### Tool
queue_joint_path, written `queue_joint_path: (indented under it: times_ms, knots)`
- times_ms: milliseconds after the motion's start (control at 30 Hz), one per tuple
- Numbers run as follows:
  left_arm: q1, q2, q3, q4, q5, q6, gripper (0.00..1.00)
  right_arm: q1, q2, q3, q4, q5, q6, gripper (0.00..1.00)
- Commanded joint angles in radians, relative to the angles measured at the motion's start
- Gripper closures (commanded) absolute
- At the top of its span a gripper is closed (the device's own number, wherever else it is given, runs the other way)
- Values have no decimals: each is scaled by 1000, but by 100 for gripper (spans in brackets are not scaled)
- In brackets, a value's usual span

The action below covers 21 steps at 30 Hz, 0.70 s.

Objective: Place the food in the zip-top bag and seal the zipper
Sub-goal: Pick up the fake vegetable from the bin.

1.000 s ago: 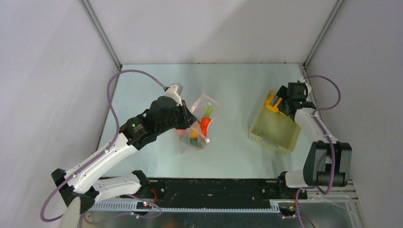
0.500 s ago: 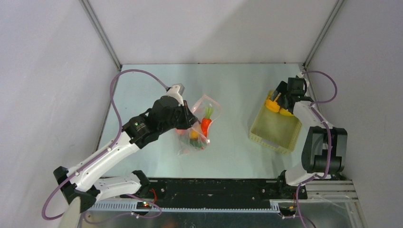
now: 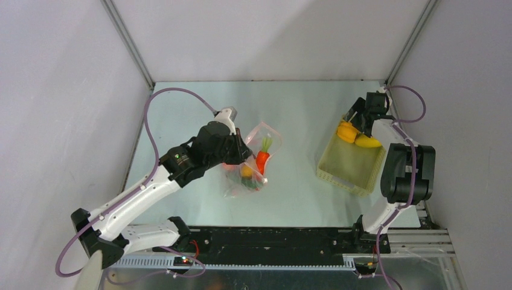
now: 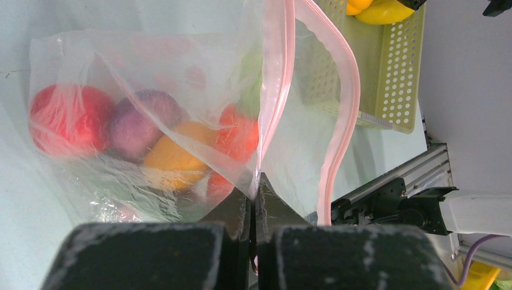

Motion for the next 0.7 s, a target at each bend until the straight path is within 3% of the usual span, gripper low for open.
queue_joint_path:
  times_ms: [0, 500, 667]
  knots:
    - [8, -3, 27, 30, -1, 8, 100, -5, 37, 56, 24, -9, 20, 20]
    - [7, -13, 11, 44, 2, -11, 100, 16, 10, 55, -141, -29, 9, 26]
    - [8, -17, 6, 45, 10, -14, 100, 35, -21, 30, -189, -42, 24, 22]
